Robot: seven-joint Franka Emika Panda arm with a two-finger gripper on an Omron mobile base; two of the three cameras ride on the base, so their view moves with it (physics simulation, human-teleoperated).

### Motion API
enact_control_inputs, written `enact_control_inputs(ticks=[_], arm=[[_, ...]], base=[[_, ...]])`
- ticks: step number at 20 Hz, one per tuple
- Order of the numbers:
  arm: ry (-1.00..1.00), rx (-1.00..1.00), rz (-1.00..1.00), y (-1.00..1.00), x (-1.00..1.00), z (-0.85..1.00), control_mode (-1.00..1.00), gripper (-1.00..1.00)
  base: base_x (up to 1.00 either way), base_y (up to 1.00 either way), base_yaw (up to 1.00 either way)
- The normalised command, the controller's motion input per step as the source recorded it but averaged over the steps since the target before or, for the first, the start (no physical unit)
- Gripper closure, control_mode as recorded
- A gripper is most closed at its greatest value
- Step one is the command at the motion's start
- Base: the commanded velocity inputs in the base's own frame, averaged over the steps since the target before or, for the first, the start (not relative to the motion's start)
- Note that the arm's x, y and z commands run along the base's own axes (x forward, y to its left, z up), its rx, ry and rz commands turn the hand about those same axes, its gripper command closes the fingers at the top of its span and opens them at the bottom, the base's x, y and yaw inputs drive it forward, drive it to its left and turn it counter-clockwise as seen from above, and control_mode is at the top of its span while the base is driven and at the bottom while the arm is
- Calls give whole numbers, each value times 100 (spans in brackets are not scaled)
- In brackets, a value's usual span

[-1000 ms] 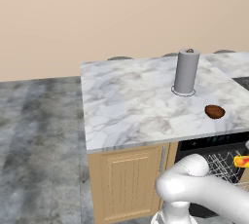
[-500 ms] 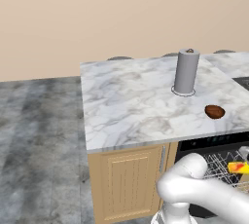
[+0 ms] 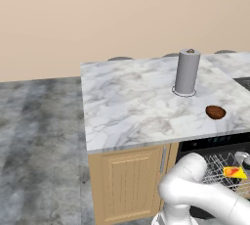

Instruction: Pick up the cup and bowl from the counter, place them in the dishwasher, and close the dishwasher door.

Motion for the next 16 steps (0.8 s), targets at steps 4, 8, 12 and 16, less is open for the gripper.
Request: enact_control_inputs(ticks=[4,8,12,16], arm=[[5,0,0,-8,36,-45,-100,100],[5,0,0,-11,34,-48,-100,100],[4,0,0,-19,33,-41,-100,100],[3,0,0,-18,31,-41,-100,100]], base=[[0,0,0],[0,0,0],[0,0,0],[0,0,0]])
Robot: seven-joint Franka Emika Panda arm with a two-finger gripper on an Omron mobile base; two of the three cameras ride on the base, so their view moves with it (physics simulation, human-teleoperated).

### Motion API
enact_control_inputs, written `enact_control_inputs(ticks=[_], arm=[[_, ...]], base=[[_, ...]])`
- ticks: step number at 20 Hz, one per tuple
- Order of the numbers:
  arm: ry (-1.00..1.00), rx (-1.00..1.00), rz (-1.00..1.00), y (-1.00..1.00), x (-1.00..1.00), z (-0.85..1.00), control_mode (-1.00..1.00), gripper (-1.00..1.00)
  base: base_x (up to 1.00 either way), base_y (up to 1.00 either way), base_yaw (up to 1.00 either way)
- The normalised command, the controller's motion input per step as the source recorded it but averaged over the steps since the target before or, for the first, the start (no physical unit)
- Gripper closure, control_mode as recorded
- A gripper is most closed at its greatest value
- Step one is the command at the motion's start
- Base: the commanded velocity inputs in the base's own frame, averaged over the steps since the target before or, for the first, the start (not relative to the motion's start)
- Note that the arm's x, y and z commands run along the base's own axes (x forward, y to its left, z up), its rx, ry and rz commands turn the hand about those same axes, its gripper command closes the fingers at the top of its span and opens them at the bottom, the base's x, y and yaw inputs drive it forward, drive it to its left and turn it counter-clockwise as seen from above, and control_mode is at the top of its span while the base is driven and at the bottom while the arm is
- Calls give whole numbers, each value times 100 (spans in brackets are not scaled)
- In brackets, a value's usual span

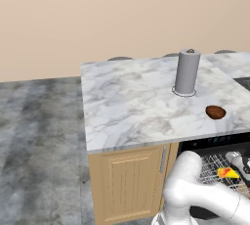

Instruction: Pick up the cup and bowl from the counter, place them in the dishwasher, and close the dishwasher door.

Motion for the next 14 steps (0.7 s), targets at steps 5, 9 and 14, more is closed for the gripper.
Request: enact_control_inputs(ticks=[5,9,14], arm=[[3,0,0,-13,19,-50,-100,100],[0,0,0,-1,0,-65,-100,100],[0,0,0,0,0,-63,-100,100]], base=[[0,0,0],[0,0,0],[0,0,0]])
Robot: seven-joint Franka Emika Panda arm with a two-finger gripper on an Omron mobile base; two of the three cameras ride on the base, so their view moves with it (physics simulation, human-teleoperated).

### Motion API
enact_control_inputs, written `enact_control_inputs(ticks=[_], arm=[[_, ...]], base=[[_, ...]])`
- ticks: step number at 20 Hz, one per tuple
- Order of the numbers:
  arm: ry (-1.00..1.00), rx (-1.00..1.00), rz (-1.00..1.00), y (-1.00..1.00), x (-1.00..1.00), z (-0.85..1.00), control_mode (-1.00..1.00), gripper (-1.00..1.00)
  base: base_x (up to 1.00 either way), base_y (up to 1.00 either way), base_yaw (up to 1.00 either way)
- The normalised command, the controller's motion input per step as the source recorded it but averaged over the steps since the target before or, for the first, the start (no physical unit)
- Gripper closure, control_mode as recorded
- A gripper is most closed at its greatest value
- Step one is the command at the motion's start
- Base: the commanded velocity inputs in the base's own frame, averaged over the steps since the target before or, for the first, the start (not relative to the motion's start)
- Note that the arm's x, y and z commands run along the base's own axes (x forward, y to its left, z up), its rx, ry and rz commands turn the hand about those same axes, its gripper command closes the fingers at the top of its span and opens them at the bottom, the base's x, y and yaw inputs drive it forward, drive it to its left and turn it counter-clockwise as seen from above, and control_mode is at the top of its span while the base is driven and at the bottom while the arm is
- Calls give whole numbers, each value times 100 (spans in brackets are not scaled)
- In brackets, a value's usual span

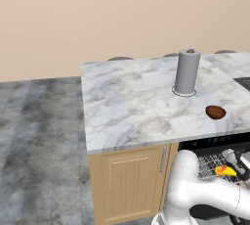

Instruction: Pick up the cup and bowl from the counter, place them in the dishwasher, and close the dishwasher door.

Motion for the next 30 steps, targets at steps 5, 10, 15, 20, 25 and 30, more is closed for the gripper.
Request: enact_control_inputs(ticks=[5,10,15,20,25,30], arm=[[0,0,0,0,-36,-65,-100,-100],[-7,0,0,0,-72,-49,-100,-100],[-12,0,0,0,-37,13,-100,-100],[-12,0,0,0,-11,52,-100,-100],[-6,0,1,0,0,51,-100,-100],[-2,0,1,0,-11,35,-100,-100]], base=[[0,0,0],[0,0,0],[0,0,0],[0,0,0],[0,0,0],[0,0,0]])
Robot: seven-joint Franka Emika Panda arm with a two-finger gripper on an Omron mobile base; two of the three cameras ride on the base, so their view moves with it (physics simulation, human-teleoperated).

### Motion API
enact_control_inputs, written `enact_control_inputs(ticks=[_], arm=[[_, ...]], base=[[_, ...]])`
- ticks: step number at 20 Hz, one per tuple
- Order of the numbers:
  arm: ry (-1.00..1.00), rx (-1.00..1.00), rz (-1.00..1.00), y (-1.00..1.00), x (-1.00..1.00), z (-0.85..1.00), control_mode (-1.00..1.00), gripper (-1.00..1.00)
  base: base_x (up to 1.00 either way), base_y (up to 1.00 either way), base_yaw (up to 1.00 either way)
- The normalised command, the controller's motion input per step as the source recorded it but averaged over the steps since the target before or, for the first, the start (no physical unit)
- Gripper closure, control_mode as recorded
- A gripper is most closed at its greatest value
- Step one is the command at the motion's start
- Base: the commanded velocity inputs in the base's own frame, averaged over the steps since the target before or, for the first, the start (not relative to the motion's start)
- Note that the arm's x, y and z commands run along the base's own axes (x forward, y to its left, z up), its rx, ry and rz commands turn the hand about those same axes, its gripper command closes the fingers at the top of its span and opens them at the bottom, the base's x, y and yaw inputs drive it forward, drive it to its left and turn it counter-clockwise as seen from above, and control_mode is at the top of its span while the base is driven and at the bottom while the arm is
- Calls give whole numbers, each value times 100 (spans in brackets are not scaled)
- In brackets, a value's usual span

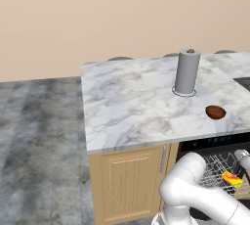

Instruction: Pick up the cup and bowl from the counter, place them in the dishwasher, and close the dishwasher door.

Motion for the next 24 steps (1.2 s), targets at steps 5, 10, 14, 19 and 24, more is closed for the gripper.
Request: enact_control_inputs(ticks=[5,10,14,19,24], arm=[[-7,0,0,0,-29,64,-100,-100],[-8,0,0,0,-18,71,-100,-100],[-5,0,0,0,-1,61,-100,-100],[-2,0,1,6,0,52,-100,-100],[0,5,2,4,0,41,-100,-100]], base=[[0,0,0],[0,0,0],[0,0,0],[0,0,0],[0,0,0]])
